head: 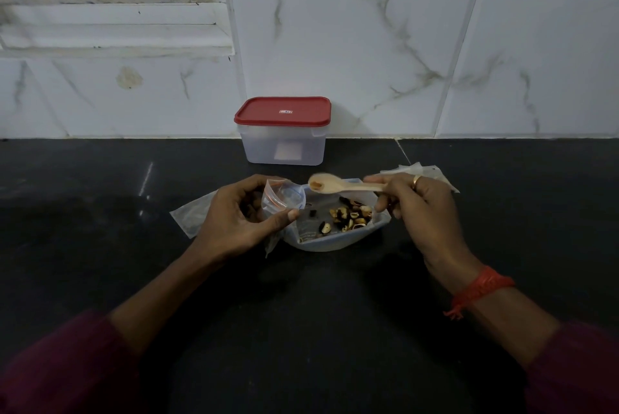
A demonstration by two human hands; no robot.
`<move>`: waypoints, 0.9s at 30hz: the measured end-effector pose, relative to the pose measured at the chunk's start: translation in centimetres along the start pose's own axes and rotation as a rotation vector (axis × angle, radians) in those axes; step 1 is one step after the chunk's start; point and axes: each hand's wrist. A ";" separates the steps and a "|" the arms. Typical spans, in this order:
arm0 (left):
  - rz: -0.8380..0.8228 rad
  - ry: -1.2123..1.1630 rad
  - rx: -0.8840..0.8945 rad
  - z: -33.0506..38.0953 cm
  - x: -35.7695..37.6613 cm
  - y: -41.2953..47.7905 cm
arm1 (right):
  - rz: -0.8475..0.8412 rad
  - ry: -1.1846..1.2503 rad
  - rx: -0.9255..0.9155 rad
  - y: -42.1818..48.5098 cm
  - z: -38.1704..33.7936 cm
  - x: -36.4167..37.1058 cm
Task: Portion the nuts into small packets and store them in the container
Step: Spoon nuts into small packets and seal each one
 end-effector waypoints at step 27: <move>0.010 -0.011 -0.015 0.1 -0.1 0.0 | -0.209 -0.717 -0.514 -0.1 1.6 0.1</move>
Point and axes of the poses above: each hand's wrist, its own y-axis towards the middle knuckle, its own x-axis out of the palm, z = x × y, and after that the axes turned 15 degrees about y, right-handed
